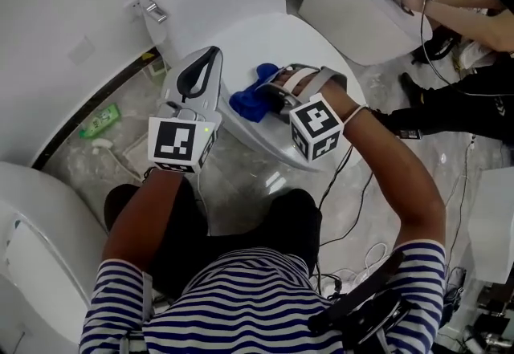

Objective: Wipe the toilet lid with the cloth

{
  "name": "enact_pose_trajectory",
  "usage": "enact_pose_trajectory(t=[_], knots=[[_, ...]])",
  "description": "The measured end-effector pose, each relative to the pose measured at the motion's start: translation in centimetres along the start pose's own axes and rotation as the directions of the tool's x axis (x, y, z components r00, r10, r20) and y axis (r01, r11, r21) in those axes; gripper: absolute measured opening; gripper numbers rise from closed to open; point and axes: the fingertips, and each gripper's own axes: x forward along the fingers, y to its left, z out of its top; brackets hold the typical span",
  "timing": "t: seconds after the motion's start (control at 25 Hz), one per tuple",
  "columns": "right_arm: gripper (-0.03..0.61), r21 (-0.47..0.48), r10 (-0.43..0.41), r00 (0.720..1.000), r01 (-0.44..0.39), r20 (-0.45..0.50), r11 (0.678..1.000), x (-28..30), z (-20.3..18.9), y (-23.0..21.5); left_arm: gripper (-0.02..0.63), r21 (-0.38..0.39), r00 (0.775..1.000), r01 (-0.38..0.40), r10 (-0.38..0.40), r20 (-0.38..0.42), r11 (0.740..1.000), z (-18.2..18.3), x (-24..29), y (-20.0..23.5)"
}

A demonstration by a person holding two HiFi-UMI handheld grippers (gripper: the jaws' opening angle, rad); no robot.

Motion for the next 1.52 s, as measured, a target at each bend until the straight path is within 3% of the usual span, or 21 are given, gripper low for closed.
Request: enact_pose_trajectory(t=[0.6, 1.52], knots=[[0.071, 0.091, 0.002, 0.999, 0.002, -0.048, 0.996, -7.3, 2.0, 12.7, 0.004, 0.029, 0.997, 0.073, -0.073, -0.003, 0.997, -0.1, 0.8, -5.1], [0.071, 0.197, 0.066, 0.988, -0.037, -0.141, 0.980, -13.7, 1.5, 25.0, 0.005, 0.040, 0.987, 0.161, -0.161, -0.004, 0.986, -0.6, 3.2, -11.5]])
